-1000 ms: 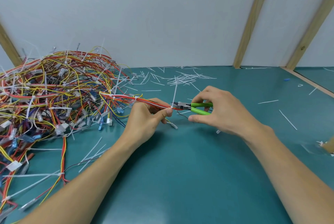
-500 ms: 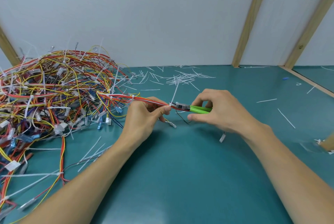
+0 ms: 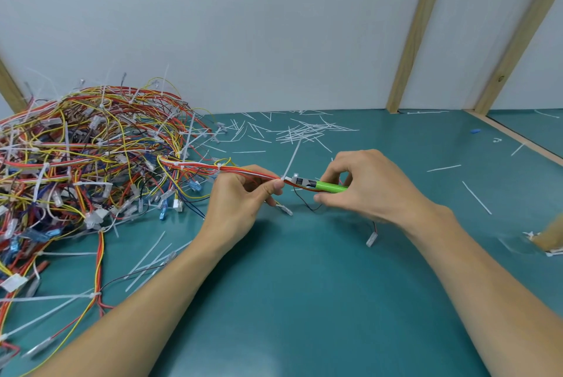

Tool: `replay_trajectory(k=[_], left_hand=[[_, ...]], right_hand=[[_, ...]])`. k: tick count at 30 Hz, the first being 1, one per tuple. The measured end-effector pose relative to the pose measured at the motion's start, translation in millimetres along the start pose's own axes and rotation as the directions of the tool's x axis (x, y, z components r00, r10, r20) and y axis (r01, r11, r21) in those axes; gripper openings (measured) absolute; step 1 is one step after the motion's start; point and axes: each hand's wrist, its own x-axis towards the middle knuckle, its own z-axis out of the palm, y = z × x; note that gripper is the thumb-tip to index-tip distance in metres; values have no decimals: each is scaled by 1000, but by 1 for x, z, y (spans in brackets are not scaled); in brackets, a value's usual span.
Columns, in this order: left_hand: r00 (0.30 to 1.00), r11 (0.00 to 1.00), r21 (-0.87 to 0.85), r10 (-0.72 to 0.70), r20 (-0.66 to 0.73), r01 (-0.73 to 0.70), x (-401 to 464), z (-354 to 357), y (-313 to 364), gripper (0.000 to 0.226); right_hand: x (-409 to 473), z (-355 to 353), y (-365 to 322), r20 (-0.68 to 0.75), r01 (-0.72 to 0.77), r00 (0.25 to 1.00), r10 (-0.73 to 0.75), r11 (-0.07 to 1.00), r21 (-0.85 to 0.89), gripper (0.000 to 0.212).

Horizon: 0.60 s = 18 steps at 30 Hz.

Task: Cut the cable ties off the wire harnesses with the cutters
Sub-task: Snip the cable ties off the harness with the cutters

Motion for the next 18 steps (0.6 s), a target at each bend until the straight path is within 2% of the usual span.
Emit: replay_trajectory(k=[18], left_hand=[[1000, 1000, -14, 15, 26, -15, 3, -4, -5, 14]], right_hand=[[-1, 0, -6, -18, -13, 1000, 12, 1000, -10, 10]])
